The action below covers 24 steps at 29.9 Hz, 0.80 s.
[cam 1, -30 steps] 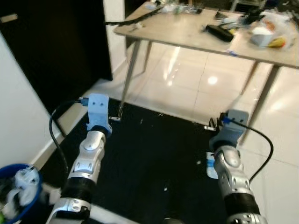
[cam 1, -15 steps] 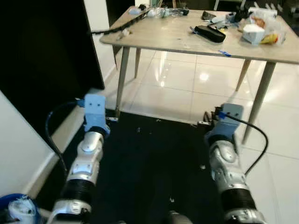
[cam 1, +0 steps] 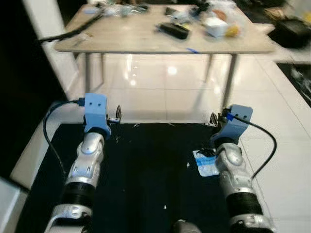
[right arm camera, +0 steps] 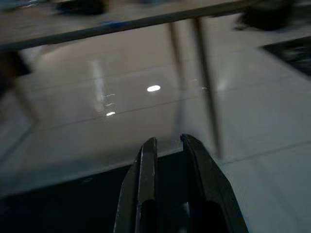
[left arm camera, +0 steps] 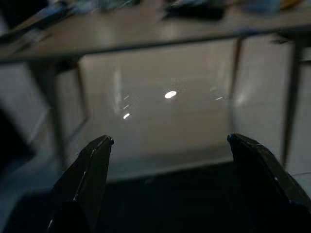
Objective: Picking trash to rubbish bin
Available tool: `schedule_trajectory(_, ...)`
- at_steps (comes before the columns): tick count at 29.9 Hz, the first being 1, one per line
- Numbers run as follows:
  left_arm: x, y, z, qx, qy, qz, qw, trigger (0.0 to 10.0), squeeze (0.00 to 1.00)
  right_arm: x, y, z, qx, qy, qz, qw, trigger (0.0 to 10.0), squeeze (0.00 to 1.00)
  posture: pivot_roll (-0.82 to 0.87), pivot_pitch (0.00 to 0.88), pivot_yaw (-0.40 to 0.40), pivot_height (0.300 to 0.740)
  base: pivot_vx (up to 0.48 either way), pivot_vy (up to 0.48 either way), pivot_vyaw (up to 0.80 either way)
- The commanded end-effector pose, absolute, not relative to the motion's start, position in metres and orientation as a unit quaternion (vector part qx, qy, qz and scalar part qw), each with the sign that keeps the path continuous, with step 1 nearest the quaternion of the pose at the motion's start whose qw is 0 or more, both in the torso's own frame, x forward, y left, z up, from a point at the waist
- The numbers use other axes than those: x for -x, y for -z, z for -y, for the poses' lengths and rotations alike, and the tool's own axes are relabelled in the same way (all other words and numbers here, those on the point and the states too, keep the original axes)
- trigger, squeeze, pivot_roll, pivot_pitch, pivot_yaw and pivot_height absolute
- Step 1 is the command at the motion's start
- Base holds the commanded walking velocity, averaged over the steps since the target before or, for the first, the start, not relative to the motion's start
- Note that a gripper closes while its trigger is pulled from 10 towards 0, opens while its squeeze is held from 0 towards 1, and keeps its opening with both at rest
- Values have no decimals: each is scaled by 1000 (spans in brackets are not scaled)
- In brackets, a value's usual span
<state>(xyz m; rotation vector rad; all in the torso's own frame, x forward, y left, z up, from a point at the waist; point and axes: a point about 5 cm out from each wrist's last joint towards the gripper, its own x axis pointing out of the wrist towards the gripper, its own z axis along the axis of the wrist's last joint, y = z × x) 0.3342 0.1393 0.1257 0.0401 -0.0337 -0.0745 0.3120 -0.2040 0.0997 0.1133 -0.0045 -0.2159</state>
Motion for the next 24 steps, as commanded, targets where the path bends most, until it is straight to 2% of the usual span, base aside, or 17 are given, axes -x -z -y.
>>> schedule_trajectory(1, -333, -122, -147, -23, 29, 7, 999, 10000, 0, -314, -100, 195, -60, 96, 3, 994, 10000, 0, -105, 10, 20, 740, 330, 0, 0)
schedule_trajectory(24, -331, -122, -144, -27, 42, 8, 999, 10000, 0, -316, -112, 195, -49, 88, 26, 995, 10000, 0, -114, 18, 25, 740, 331, 0, 0)
